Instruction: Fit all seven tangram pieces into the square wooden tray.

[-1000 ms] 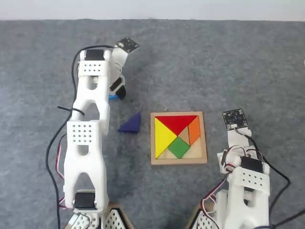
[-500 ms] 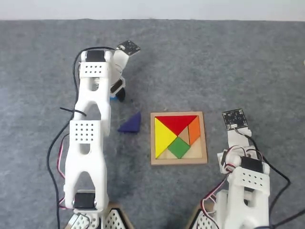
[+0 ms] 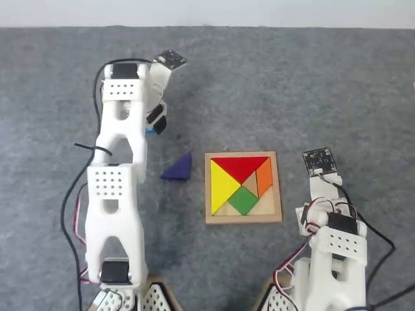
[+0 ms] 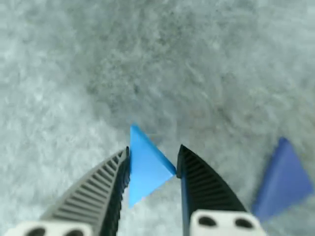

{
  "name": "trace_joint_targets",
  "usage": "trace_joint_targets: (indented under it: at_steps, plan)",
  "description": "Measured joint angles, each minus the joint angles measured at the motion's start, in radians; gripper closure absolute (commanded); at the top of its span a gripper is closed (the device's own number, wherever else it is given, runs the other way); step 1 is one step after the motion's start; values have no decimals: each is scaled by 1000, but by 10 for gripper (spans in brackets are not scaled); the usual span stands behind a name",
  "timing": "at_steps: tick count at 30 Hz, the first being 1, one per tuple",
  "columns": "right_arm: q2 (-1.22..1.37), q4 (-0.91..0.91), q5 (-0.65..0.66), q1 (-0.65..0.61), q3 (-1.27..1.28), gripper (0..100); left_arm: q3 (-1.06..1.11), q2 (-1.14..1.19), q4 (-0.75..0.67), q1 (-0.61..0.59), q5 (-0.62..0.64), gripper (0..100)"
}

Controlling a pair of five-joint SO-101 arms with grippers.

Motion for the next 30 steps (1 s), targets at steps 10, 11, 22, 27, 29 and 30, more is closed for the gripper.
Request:
trace_joint_targets:
  at_steps: [10, 11, 22, 27, 29, 30]
  plan:
    - [0, 0, 0, 0, 0, 703, 643, -594, 0, 207, -3, 874]
    - [0, 0, 0, 0, 0, 703, 718, -661, 0, 249, -17, 887]
    - [0, 0, 0, 0, 0, 703, 1390, -1089, -183, 652, -94, 896]
    - [0, 0, 0, 0, 0, 703, 1482, -1091, -301, 758, -110, 897]
    - [0, 0, 0, 0, 0, 703, 1504, -1091, -338, 790, -167, 897]
    - [0, 0, 0, 0, 0, 703, 1507, -1091, -353, 804, -198, 898]
